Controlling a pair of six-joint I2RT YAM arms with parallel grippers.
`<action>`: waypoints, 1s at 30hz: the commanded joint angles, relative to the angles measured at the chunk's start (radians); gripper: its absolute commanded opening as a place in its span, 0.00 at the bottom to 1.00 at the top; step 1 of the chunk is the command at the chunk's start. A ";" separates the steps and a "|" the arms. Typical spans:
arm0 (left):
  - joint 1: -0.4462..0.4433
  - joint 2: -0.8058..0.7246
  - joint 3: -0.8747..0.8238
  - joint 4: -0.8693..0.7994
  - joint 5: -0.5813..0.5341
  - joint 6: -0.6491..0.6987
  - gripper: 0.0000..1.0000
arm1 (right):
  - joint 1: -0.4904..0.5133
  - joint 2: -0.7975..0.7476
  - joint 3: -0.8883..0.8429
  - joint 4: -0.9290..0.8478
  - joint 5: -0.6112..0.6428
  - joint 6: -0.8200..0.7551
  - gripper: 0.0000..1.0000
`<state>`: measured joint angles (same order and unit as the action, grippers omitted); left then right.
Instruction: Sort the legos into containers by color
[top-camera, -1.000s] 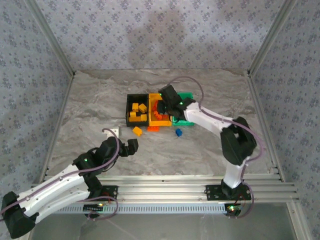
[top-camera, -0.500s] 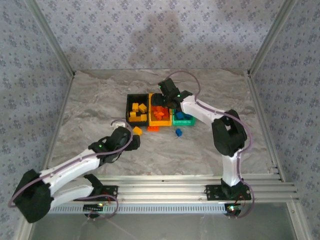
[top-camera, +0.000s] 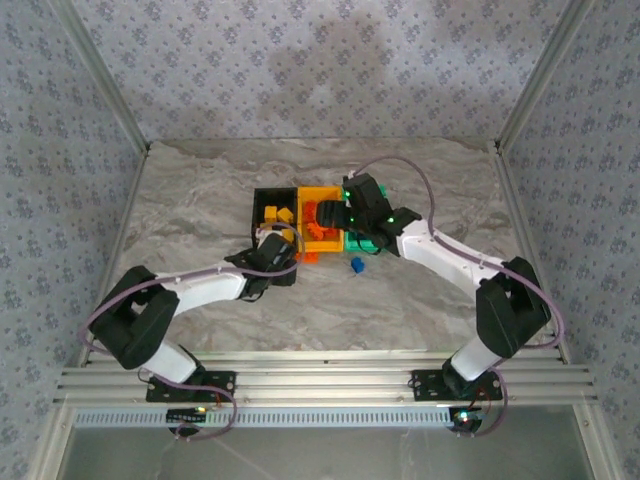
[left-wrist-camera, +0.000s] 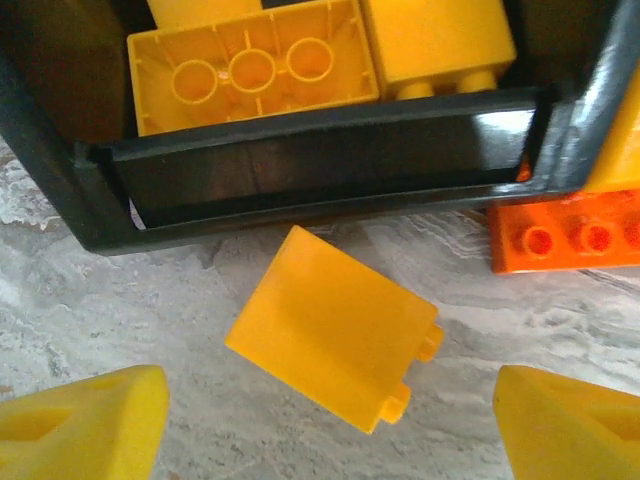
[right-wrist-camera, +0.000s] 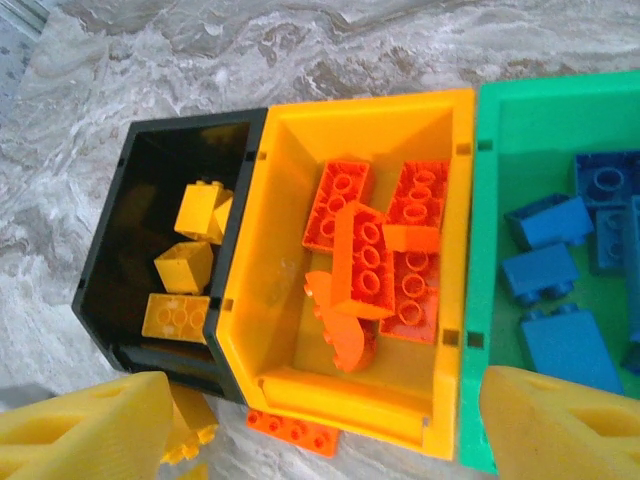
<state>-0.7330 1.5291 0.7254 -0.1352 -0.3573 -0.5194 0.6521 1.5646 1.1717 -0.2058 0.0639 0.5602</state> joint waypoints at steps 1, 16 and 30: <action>0.005 0.043 0.024 0.062 -0.038 0.028 0.82 | -0.009 -0.058 -0.029 0.026 0.016 0.009 0.82; -0.017 0.077 -0.051 0.197 -0.045 0.047 0.44 | -0.004 -0.171 -0.127 0.022 0.032 0.017 0.82; -0.157 -0.412 -0.021 -0.131 -0.086 -0.054 0.34 | 0.008 -0.250 -0.332 0.031 0.015 0.061 0.82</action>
<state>-0.9077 1.1503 0.6163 -0.1848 -0.4171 -0.5667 0.6506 1.3334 0.8661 -0.1818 0.0742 0.5995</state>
